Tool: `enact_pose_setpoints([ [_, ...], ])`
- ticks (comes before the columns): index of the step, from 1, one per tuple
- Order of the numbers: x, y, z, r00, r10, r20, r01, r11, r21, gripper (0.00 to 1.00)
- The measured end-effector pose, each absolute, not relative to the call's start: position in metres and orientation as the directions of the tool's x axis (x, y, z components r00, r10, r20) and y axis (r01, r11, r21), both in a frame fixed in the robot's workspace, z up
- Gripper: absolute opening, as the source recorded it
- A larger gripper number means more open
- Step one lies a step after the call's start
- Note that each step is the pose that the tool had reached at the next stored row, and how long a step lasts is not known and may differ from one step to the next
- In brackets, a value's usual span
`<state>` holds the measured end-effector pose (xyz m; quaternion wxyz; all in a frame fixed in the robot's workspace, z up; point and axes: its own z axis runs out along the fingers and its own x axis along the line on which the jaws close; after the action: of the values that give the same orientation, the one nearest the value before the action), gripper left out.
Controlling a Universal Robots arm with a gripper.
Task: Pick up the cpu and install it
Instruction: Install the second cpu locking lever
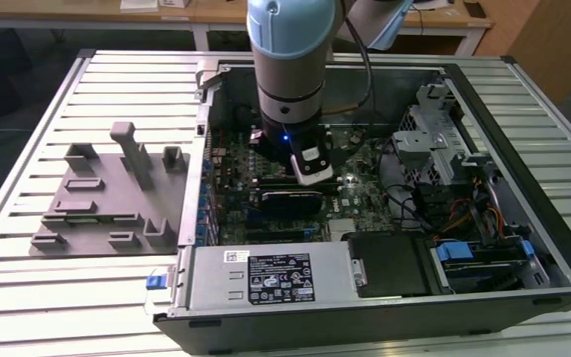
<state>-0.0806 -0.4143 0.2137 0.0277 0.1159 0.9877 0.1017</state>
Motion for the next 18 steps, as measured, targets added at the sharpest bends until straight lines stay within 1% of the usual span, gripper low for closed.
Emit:
enact_pose_setpoints([
  [9, -0.0832, -0.4203, 0.2099, -0.976, 0.218, -0.022, 0.206, 0.948, 0.244, 0.11],
  [18, -0.0863, -0.4216, 0.2057, -0.990, 0.142, -0.022, 0.132, 0.960, 0.247, 0.11],
])
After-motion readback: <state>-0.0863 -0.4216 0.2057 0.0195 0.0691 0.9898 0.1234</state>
